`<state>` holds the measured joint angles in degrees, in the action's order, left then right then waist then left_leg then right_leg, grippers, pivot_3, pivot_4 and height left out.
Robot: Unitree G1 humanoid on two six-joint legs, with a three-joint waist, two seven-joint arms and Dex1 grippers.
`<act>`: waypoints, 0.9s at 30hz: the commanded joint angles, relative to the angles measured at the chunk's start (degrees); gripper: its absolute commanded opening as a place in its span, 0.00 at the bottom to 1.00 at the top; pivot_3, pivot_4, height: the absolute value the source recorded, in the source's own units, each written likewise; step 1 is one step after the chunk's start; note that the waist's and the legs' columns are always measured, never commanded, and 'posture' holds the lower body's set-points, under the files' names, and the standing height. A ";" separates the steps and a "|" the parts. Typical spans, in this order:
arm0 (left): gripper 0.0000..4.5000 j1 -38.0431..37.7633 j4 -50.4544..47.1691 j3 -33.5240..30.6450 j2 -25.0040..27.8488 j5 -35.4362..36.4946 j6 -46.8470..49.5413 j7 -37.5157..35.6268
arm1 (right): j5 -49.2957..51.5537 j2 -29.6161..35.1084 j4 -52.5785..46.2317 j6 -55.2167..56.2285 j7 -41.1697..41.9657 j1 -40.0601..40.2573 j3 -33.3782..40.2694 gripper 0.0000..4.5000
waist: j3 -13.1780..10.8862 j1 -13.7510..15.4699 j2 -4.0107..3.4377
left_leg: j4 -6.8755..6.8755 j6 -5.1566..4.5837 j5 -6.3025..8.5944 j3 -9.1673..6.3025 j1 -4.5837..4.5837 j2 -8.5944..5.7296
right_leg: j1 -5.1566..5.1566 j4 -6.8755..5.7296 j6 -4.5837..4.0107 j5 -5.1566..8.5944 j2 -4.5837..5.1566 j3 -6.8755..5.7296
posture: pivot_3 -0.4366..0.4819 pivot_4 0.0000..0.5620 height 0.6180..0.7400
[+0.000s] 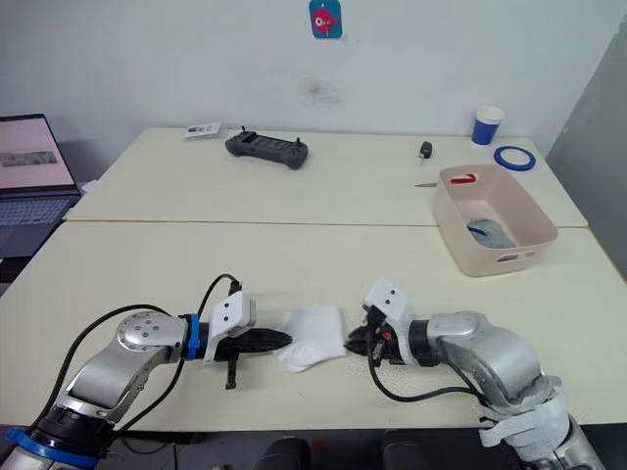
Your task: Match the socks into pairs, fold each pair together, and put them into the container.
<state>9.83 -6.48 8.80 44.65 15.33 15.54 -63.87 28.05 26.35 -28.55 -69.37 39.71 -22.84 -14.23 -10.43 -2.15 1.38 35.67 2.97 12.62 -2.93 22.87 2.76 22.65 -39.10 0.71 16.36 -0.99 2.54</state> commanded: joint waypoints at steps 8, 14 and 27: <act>0.00 -5.57 -0.95 -0.82 0.95 -2.09 -0.33 1.88 | 0.99 -8.58 8.87 -11.74 -8.58 -6.16 0.20 0.90 | 0.05 -0.36 -0.05 | -0.03 0.00 0.00 0.02 -0.03 0.00 | -0.01 0.01 0.00 0.00 0.01 0.02 | 0.48 0.27 1.00; 0.00 -6.27 -1.36 -1.04 1.13 -2.23 -0.44 2.18 | 0.88 -17.24 14.28 -13.35 -12.25 -8.34 -0.15 0.90 | 0.21 -1.09 -0.10 | -0.06 0.00 0.00 0.01 -0.09 0.01 | -0.05 0.00 -0.01 0.00 0.00 0.01 | 0.48 0.27 1.00; 0.00 -7.12 -1.25 -1.92 2.04 -2.27 -0.81 2.06 | 1.67 -25.31 20.77 -14.21 -14.44 -10.18 4.28 0.86 | 0.33 -1.42 -0.13 | -0.25 -0.01 0.00 0.01 -0.17 0.02 | -0.03 0.01 -0.04 0.01 -0.01 0.02 | 0.48 0.27 1.00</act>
<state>4.14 -9.19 6.01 45.54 15.17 13.72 -61.88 28.45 2.07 -8.74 -82.60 25.37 -32.73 -10.04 -10.10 -3.58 1.25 35.38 2.96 12.62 -2.92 22.68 2.78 22.62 -39.09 0.68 16.38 -1.00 2.57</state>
